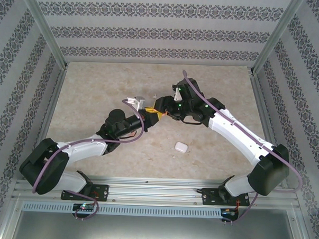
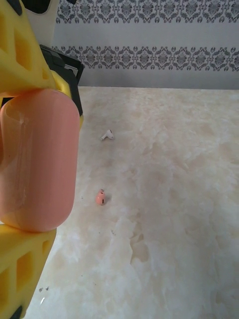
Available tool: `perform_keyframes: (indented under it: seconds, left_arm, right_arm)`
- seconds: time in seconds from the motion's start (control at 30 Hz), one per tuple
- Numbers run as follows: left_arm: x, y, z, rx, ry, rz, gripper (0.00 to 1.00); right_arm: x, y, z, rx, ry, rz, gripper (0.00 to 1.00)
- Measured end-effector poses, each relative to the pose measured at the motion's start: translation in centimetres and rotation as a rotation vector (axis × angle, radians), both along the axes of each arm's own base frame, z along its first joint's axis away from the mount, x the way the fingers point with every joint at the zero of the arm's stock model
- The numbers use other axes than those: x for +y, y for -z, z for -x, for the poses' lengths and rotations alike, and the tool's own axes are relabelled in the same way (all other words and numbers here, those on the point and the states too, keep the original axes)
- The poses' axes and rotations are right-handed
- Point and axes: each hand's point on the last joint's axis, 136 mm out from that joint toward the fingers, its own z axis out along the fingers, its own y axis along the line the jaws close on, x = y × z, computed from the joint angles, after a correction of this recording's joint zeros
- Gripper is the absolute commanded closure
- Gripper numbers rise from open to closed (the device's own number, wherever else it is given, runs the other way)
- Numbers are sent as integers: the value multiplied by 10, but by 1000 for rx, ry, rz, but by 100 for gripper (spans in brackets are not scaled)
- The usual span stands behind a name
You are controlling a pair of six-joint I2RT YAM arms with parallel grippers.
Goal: Insert wireless bluetooth earbuds into charging case
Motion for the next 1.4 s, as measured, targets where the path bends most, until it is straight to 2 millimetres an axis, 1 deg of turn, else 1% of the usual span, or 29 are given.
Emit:
perform_keyframes:
  seconds: [0.07,0.2,0.27,0.37,0.43,0.53,0.6,0.67,0.73,0.83,0.9,1.0,1.07,1.17,1.3,1.4]
  left_arm:
    - [0,-1,-1,3,-3,8,84]
    - [0,-3,0,3,1,16,86]
    - [0,-4,0,9,1,21,87]
    - [2,-13,0,19,-1,45,87]
    - [6,-23,-1,24,2,70,87]
    - [13,-38,-7,41,12,115,88]
    - [17,-47,-10,55,28,146,88]
    - [19,-57,-11,67,53,173,88]
    - [19,-68,-11,74,86,193,88]
    - [14,-80,-2,82,145,203,88]
    - [13,-88,5,83,179,212,88]
    - [12,-95,12,89,214,225,88]
    - [11,-96,15,103,229,233,88]
    - [10,-96,18,126,247,242,88]
    - [9,-101,19,136,262,253,88]
    - [9,-108,21,126,272,266,88]
  right_arm:
    - [0,-1,-1,-6,3,-8,43]
    - [0,-3,0,-18,9,-28,30]
    - [0,-7,2,-36,-2,-43,27]
    - [-5,-21,5,-89,-15,-60,25]
    - [-12,-39,6,-148,-18,-87,24]
    - [-30,-70,4,-251,-6,-154,29]
    - [-42,-85,2,-308,3,-204,33]
    - [-51,-95,-1,-347,1,-243,37]
    - [-55,-100,-4,-378,-14,-275,38]
    - [-51,-103,-4,-396,-60,-317,38]
    - [-45,-106,-3,-410,-102,-348,38]
    - [-35,-108,-4,-415,-153,-395,46]
    - [-30,-107,-4,-409,-180,-420,50]
    - [-20,-109,-1,-407,-222,-452,52]
    - [-9,-114,9,-416,-282,-486,52]
    - [-8,-118,11,-425,-298,-500,60]
